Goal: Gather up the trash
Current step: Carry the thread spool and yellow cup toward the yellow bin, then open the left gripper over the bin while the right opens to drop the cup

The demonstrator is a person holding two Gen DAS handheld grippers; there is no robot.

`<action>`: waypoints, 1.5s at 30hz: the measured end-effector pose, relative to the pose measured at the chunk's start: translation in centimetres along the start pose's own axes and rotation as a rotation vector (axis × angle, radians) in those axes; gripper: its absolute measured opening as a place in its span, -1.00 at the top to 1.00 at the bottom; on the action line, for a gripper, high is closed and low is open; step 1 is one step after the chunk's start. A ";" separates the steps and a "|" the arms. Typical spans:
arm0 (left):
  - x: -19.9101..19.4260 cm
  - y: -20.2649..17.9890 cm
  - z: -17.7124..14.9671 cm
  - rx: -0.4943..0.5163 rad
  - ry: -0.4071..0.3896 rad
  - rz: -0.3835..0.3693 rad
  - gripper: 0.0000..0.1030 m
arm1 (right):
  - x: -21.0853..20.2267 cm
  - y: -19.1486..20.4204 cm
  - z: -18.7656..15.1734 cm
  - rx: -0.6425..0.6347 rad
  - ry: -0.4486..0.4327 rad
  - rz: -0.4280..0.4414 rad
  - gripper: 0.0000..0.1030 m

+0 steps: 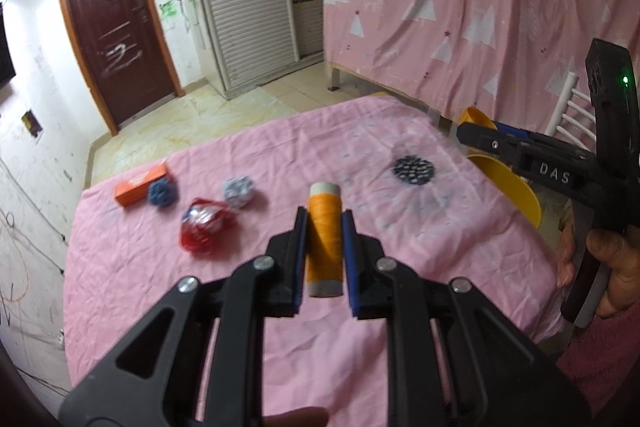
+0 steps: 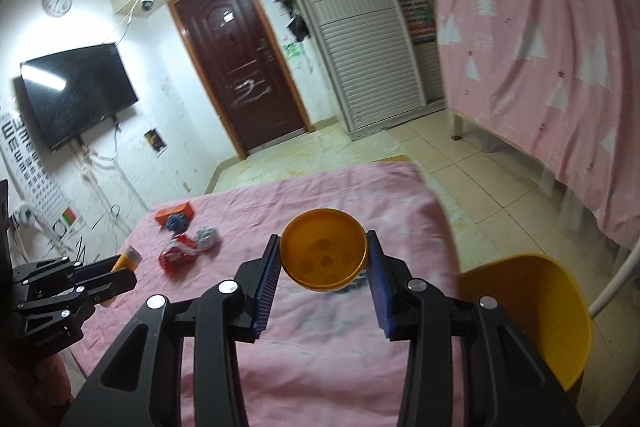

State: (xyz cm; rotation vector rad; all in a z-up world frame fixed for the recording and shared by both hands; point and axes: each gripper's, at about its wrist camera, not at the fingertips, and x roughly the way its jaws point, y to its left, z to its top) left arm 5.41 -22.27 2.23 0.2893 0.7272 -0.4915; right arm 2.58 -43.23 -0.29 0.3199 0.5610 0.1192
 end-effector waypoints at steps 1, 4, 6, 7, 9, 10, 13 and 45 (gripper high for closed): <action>0.1 -0.4 0.2 0.007 -0.001 -0.004 0.70 | -0.4 -0.7 0.0 0.011 -0.008 -0.007 0.32; 0.4 -1.9 0.7 0.034 -0.002 -0.012 0.70 | -1.4 -2.6 0.0 0.041 -0.033 -0.029 0.32; 0.6 -3.0 1.0 0.051 -0.002 -0.017 0.70 | -2.1 -3.9 0.0 0.061 -0.048 -0.049 0.32; 0.8 -3.3 1.2 0.054 -0.001 -0.020 0.70 | -2.3 -4.5 0.0 0.068 -0.054 -0.060 0.32; 1.3 -4.3 1.6 0.069 0.003 -0.027 0.70 | -2.7 -5.7 0.0 0.086 -0.064 -0.079 0.32; 1.4 -4.7 1.8 0.074 0.004 -0.029 0.70 | -3.0 -6.5 0.0 0.099 -0.073 -0.088 0.32; 1.7 -6.3 2.5 0.092 0.005 -0.042 0.70 | -3.7 -8.4 -0.1 0.133 -0.092 -0.110 0.32; 9.6 -19.6 8.6 0.113 0.123 -0.272 0.28 | -8.4 -19.4 -1.8 0.420 -0.245 -0.159 -0.24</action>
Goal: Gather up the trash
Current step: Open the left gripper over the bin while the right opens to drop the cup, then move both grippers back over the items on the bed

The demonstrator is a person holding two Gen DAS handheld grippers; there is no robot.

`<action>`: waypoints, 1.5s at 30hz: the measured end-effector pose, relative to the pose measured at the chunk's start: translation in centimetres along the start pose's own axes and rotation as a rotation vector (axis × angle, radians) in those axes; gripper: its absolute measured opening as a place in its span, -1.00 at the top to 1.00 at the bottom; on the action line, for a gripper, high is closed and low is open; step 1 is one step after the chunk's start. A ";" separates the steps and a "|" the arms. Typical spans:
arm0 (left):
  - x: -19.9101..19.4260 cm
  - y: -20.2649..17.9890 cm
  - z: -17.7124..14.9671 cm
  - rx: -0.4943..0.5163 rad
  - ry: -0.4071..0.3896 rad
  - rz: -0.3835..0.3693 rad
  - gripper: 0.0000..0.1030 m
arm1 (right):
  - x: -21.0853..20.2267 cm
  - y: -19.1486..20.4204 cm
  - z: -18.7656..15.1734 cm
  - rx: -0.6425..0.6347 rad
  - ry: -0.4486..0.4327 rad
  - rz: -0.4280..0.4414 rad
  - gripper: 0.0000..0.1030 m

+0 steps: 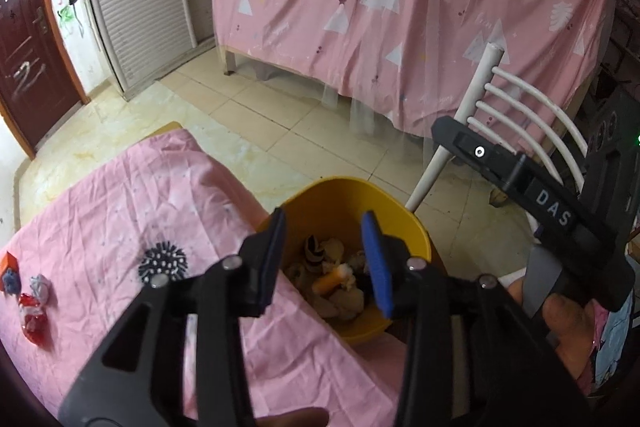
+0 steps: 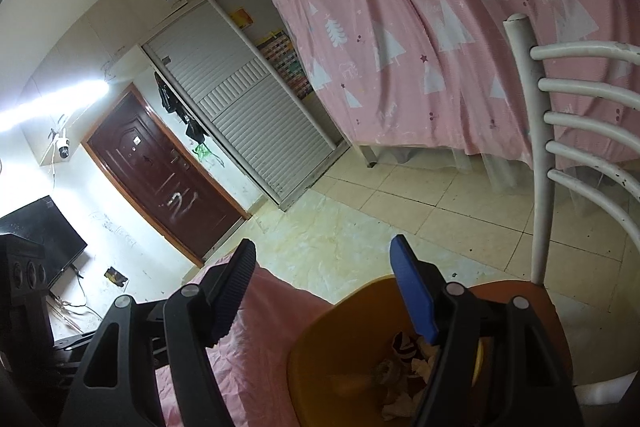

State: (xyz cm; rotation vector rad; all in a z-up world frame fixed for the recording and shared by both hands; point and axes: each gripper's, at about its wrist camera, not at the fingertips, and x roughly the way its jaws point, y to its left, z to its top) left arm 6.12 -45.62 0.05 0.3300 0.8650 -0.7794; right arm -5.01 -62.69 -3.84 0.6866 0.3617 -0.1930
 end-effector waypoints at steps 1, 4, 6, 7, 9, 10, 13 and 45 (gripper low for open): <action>0.1 0.1 -0.1 -0.003 0.003 0.004 0.28 | 0.1 0.3 -0.2 -0.006 0.005 0.004 -0.24; -0.1 1.0 -0.4 -0.018 0.007 0.012 0.28 | 0.5 1.1 -0.5 -0.023 0.018 0.008 -0.24; -0.6 1.5 -0.5 -0.025 0.001 0.016 0.28 | 0.8 1.6 -0.7 -0.034 0.025 0.013 -0.24; -0.7 1.8 -0.6 -0.028 -0.001 0.016 0.28 | 0.9 1.9 -0.8 -0.041 0.028 0.014 -0.25; -1.2 2.3 -0.8 -0.032 -0.010 0.022 0.28 | 1.0 2.5 -1.0 -0.052 0.033 0.015 -0.25; -1.3 2.6 -0.8 -0.034 -0.015 0.025 0.28 | 1.2 2.8 -1.2 -0.057 0.039 0.019 -0.25; -2.3 3.6 -1.1 -0.047 -0.029 0.032 0.28 | 1.9 3.8 -1.7 -0.079 0.061 0.029 -0.25; -11.3 20.0 -5.1 -0.259 -0.171 0.166 -0.31 | 9.3 22.2 -9.8 -0.411 0.281 0.122 -0.35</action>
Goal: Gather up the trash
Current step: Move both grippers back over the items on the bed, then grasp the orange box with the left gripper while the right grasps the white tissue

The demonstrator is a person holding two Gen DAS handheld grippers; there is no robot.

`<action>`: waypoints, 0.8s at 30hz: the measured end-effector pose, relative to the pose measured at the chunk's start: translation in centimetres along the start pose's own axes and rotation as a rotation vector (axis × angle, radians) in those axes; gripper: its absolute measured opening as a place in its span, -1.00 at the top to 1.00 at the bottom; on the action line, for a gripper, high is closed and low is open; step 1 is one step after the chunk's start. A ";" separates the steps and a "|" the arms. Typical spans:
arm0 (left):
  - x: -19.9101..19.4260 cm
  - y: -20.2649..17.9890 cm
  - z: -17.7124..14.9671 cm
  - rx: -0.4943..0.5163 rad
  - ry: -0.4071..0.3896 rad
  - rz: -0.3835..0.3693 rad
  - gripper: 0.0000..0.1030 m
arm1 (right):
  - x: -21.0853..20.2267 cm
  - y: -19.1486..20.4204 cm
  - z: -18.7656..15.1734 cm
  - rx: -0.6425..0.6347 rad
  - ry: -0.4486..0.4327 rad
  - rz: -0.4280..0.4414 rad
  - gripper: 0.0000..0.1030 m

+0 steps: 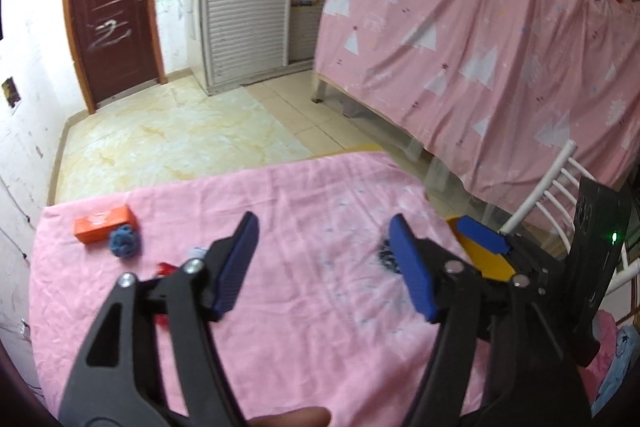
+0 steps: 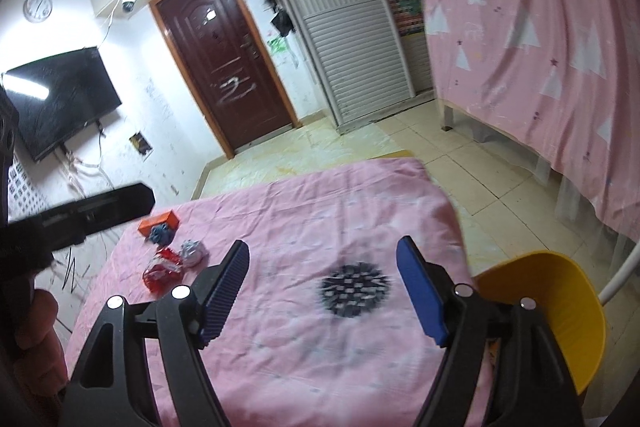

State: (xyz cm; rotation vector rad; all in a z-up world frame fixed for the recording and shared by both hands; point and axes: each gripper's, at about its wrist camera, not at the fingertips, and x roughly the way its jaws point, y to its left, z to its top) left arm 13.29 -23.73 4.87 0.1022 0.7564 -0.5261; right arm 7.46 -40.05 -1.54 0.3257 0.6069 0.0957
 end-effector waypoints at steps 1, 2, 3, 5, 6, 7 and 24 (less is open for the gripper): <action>-0.1 0.8 0.1 -0.007 -0.004 0.010 -0.31 | 0.4 0.7 0.0 -0.012 0.008 0.003 -0.36; -0.2 1.3 0.1 -0.011 -0.005 0.017 -0.32 | 0.7 1.1 -0.1 -0.020 0.014 0.006 -0.36; -0.4 2.0 0.1 -0.018 -0.007 0.025 -0.33 | 1.1 1.6 -0.1 -0.031 0.021 0.010 -0.36; -0.6 3.5 0.2 -0.034 -0.011 0.044 -0.35 | 2.1 3.0 -0.1 -0.057 0.040 0.019 -0.37; -0.6 4.5 0.3 -0.044 -0.013 0.056 -0.36 | 2.4 3.4 -0.1 -0.065 0.047 0.023 -0.37; -0.7 5.1 0.3 -0.050 -0.013 0.063 -0.36 | 2.9 4.0 -0.1 -0.076 0.056 0.029 -0.37; 0.6 16.6 -0.3 -0.145 0.042 0.203 -0.49 | 8.8 11.2 -0.7 -0.235 0.169 0.080 -0.40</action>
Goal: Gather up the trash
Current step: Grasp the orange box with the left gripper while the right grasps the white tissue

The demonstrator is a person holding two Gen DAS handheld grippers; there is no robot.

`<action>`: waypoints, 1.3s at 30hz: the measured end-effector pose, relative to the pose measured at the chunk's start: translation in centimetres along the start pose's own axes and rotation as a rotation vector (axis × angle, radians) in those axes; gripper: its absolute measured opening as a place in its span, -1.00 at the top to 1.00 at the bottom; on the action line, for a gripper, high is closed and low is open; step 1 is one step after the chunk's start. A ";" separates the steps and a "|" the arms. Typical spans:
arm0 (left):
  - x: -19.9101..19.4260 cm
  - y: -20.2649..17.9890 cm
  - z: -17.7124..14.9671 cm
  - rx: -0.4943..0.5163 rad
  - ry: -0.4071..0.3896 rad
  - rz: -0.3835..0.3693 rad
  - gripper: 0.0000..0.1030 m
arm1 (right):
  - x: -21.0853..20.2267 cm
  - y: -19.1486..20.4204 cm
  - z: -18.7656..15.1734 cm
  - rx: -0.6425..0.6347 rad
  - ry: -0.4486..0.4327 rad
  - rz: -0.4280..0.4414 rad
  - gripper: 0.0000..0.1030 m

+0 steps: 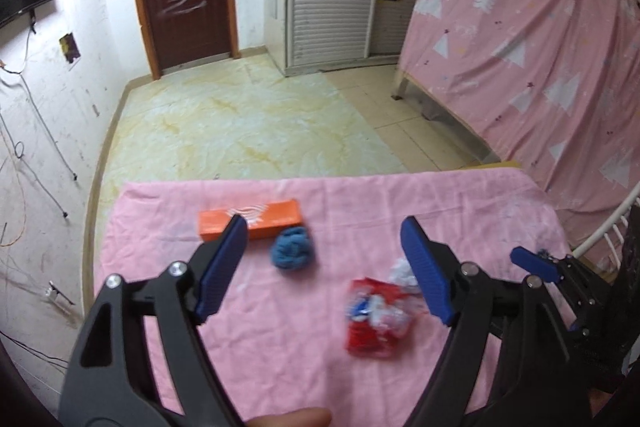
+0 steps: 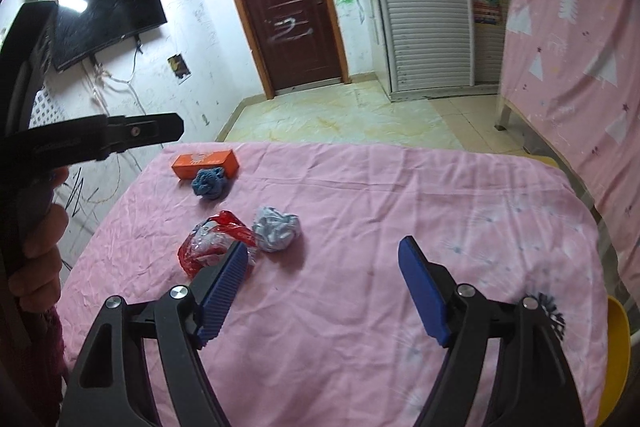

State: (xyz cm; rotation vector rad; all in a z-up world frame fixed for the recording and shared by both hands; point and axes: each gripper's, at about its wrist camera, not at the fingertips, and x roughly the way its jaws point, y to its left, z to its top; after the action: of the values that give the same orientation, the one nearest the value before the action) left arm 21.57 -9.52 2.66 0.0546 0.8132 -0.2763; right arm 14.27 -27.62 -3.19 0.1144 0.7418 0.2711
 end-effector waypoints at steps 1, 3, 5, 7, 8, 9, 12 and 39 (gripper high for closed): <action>0.3 0.6 0.1 -0.007 0.004 0.006 -0.51 | 0.3 0.2 0.1 -0.007 0.005 0.003 -0.42; 0.8 1.5 0.5 -0.016 0.011 0.016 -0.54 | 0.7 0.4 0.3 -0.014 0.013 0.007 -0.44; 1.3 2.3 0.6 -0.022 0.019 0.024 -0.60 | 1.2 0.6 0.4 -0.018 0.019 0.013 -0.45; 1.9 3.0 0.8 -0.026 0.023 0.037 -0.66 | 1.6 0.7 0.6 -0.023 0.025 0.016 -0.46; 2.2 3.3 0.8 -0.025 0.025 0.045 -0.67 | 1.8 0.8 0.7 -0.028 0.029 0.018 -0.47; 2.6 3.7 0.9 -0.028 0.029 0.052 -0.68 | 2.0 0.9 0.8 -0.031 0.031 0.018 -0.47; 3.7 4.7 1.3 -0.043 0.048 0.070 -0.69 | 2.5 1.2 1.2 -0.041 0.039 0.027 -0.48; 10.0 8.1 2.7 -0.116 0.131 0.062 -0.87 | 6.6 2.7 2.3 -0.071 0.106 0.070 -0.56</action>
State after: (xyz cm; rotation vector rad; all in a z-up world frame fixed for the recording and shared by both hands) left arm 32.13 -4.36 -3.21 -0.0110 0.9547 -0.1677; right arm 19.96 -23.21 -5.25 0.0594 0.8333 0.3719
